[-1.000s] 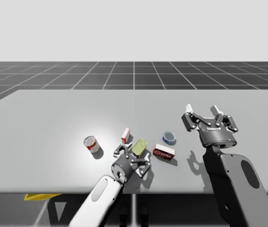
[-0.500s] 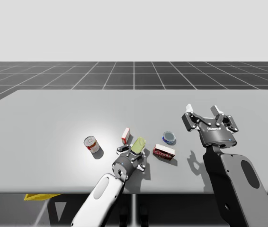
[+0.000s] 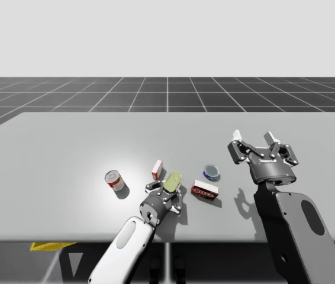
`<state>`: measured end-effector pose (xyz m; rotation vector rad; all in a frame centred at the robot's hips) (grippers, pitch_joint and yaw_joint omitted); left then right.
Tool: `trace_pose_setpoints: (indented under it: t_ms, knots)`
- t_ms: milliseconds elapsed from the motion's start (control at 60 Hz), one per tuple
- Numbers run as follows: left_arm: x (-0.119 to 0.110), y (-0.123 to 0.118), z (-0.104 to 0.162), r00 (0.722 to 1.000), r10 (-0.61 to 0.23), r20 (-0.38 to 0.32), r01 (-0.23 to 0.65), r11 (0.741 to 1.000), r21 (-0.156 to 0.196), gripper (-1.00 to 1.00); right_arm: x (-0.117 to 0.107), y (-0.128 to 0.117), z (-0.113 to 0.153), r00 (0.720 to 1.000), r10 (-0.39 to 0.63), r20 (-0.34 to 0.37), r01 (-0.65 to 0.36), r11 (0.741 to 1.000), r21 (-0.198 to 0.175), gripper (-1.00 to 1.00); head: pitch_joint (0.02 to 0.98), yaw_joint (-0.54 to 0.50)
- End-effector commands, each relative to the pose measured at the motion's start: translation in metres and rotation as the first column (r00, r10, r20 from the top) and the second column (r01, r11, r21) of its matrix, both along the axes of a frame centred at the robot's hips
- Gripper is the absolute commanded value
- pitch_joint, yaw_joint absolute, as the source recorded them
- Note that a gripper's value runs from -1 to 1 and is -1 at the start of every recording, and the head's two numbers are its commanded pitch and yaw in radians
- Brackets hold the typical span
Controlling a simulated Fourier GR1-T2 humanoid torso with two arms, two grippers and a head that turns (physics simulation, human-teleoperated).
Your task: Lift the meat can off the table.
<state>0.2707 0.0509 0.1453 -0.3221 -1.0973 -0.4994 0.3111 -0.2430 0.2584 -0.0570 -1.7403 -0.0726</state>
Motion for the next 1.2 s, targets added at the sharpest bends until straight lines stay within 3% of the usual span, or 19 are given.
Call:
trace_pose_setpoints:
  t_ms: [17, 150, 267, 483, 600, 717, 1200]
  knots:
    - [-0.004, -0.002, -0.006, 0.997, -0.080, -0.024, 0.080, 0.997, -0.007, 1.00, 0.000, 0.000, 0.000, 1.000, -0.001, 0.000, 0.001, 1.000, 0.000, -1.00, 0.489, -0.06]
    - [-0.004, -0.002, -0.005, 0.997, -0.077, -0.021, 0.077, 0.997, -0.013, 1.00, 0.000, -0.001, -0.001, 1.000, -0.002, 0.000, 0.002, 1.000, 0.000, -1.00, 0.491, -0.06]
    - [-0.004, -0.003, 0.004, 0.998, -0.063, -0.003, 0.063, 0.997, -0.039, 1.00, 0.000, -0.001, -0.001, 1.000, -0.002, -0.001, 0.002, 1.000, -0.001, -1.00, 0.491, -0.06]
    - [-0.009, -0.006, 0.044, 0.996, -0.059, 0.069, 0.063, 0.997, -0.050, 0.99, 0.000, -0.001, -0.001, 1.000, -0.002, -0.001, 0.002, 1.000, 0.001, -1.00, 0.479, -0.06]
    - [-0.009, -0.010, 0.066, 0.991, -0.074, 0.115, 0.078, 0.996, -0.032, 0.99, 0.000, -0.002, 0.000, 1.000, -0.005, -0.001, 0.005, 1.000, 0.003, -1.00, 0.471, -0.06]
    - [-0.005, -0.013, 0.085, 0.987, -0.075, 0.141, 0.082, 0.996, -0.040, 1.00, 0.000, -0.002, 0.000, 1.000, -0.006, -0.001, 0.006, 1.000, 0.003, -1.00, 0.466, -0.06]
    - [0.007, -0.022, 0.181, 0.925, -0.048, 0.377, 0.068, 0.997, -0.041, 0.99, 0.001, -0.001, -0.001, 1.000, 0.023, -0.015, -0.023, 1.000, 0.011, -1.00, 0.475, -0.07]
